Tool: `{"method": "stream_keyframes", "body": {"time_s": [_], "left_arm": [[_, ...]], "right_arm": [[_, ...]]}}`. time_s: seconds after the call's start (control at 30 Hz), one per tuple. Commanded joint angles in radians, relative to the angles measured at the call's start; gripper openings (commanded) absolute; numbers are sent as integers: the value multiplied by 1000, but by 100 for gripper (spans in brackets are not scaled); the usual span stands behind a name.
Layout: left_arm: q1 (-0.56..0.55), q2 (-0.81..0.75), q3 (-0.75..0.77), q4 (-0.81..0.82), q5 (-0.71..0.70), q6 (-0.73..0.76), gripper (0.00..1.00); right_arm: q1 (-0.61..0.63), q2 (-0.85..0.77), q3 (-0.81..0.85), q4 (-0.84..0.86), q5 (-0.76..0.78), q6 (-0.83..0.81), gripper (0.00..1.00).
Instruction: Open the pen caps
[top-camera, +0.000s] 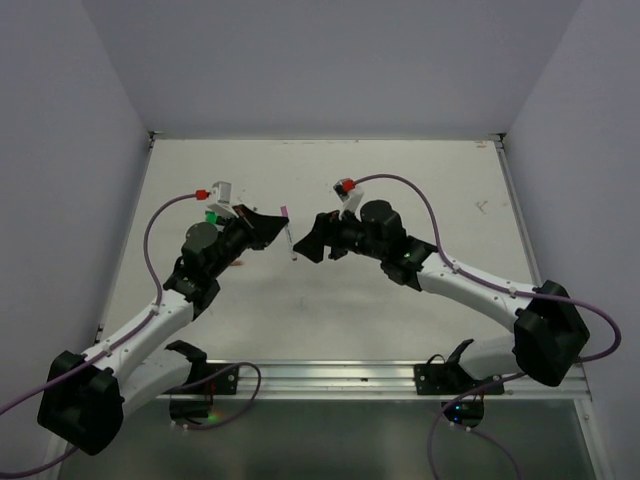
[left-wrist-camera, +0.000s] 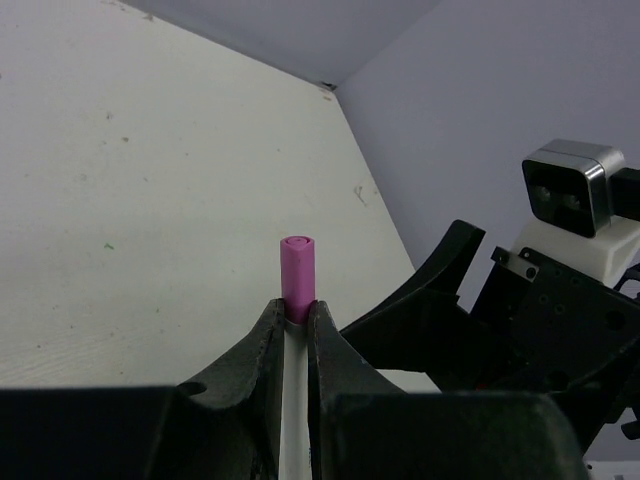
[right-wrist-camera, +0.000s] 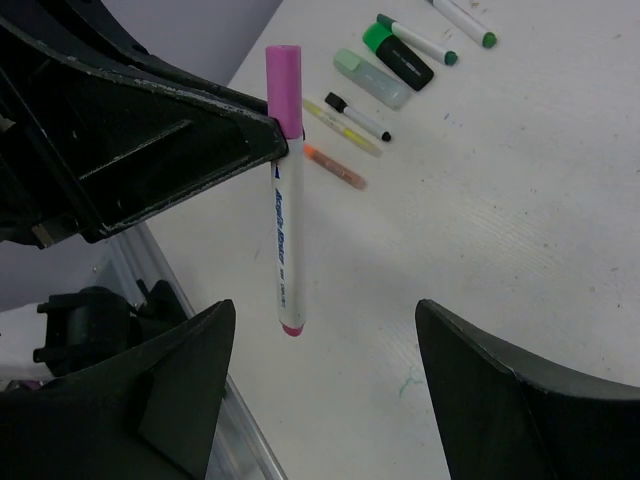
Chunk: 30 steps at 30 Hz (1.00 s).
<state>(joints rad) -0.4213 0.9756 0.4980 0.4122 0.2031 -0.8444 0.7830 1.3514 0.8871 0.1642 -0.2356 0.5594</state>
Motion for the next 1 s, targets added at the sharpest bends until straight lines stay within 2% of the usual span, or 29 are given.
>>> {"method": "stream_keyframes", "body": {"time_s": [0.0, 0.3, 0.5, 0.53, 0.67, 0.7, 0.73, 0.8, 0.83, 0.87, 0.93, 0.97], "left_arm": [[-16, 2, 25, 126, -27, -27, 0], [-42, 14, 22, 168, -39, -51, 0], [-59, 14, 19, 175, -37, -59, 0], [-62, 15, 20, 177, -36, -59, 0], [-65, 5, 17, 184, -21, -45, 0], [-65, 3, 17, 185, -19, -39, 1], [-65, -1, 17, 183, -19, -32, 16], [-65, -12, 20, 168, -18, -2, 37], [-63, -18, 24, 163, -21, 10, 59], [-63, -23, 28, 143, -22, 37, 66], [-65, -31, 43, 123, -22, 56, 74], [-63, -32, 50, 105, -19, 77, 75]], "right_arm": [[15, 41, 67, 86, -10, 11, 76], [50, 80, 84, 136, -13, 8, 59], [58, 77, 70, 166, -11, 5, 35], [59, 74, 67, 167, -7, 5, 25], [59, 57, 43, 164, 2, -3, 0], [59, 46, 38, 155, 5, -9, 0], [59, 42, 35, 150, 5, -12, 0], [58, 22, 21, 140, 2, -24, 0], [58, 15, 16, 133, 2, -27, 0], [59, 9, 6, 129, -2, -30, 0], [59, -11, -8, 120, -10, -42, 0], [58, -15, -11, 115, -13, -49, 0]]}}
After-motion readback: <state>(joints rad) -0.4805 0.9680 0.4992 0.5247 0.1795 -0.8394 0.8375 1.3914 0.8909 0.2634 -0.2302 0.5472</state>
